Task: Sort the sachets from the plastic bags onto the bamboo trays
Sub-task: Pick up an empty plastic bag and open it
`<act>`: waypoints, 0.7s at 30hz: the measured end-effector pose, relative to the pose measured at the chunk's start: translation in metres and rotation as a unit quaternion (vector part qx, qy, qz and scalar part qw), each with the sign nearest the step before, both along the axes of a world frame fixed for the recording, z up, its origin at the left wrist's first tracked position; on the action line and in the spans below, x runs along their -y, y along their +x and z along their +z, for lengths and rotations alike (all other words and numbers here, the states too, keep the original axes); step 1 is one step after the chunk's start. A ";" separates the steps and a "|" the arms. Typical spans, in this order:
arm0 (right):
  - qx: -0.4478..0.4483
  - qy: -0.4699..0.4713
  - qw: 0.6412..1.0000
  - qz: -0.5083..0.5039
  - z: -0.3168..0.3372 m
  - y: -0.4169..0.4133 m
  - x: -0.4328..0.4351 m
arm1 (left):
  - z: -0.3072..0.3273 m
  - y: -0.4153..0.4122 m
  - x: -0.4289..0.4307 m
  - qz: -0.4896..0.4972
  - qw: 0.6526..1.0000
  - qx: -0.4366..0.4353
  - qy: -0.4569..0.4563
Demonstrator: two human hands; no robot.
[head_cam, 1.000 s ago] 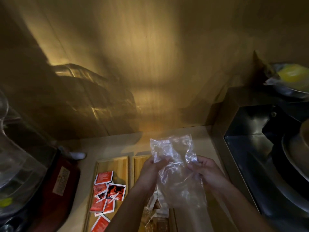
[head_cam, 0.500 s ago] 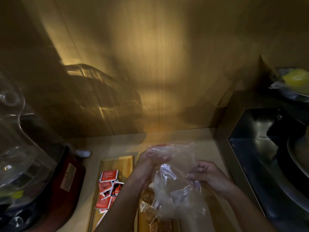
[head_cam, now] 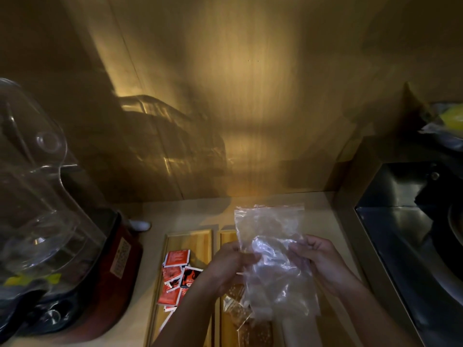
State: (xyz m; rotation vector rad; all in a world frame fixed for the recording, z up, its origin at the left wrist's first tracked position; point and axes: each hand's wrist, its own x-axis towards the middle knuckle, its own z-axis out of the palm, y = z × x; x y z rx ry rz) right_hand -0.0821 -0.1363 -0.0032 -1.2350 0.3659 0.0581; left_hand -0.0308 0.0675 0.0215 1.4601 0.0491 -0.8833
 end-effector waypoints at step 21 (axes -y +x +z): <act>-0.046 0.012 0.998 0.038 0.010 -0.018 -0.011 | 0.018 -0.015 -0.026 0.078 0.984 0.151 -0.055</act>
